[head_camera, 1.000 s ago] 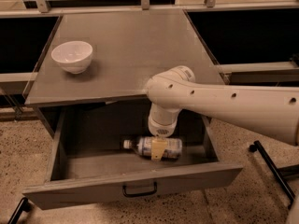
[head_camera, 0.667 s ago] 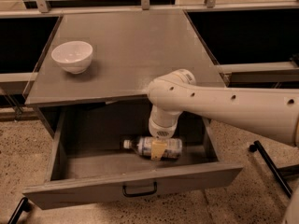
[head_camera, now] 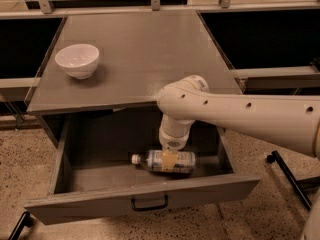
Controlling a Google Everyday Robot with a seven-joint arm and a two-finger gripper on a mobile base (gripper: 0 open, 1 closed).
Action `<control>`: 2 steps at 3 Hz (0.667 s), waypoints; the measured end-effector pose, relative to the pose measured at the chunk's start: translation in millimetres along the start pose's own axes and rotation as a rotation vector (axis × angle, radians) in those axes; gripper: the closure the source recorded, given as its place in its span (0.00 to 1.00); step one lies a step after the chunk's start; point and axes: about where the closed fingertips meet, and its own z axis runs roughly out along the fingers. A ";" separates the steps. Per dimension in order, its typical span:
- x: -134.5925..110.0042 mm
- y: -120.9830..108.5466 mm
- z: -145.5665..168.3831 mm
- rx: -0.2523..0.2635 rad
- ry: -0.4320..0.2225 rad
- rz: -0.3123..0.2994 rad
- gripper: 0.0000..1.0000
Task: Pick blue plastic bottle from top drawer and place on counter
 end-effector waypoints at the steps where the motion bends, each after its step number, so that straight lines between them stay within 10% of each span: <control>1: 1.5 1.5 -19.5 0.001 -0.020 -0.017 1.00; 2: 3.8 1.4 -66.8 0.033 -0.055 -0.059 1.00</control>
Offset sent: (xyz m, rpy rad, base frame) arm -0.0047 -0.0239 0.1302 0.0918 -0.1073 0.1124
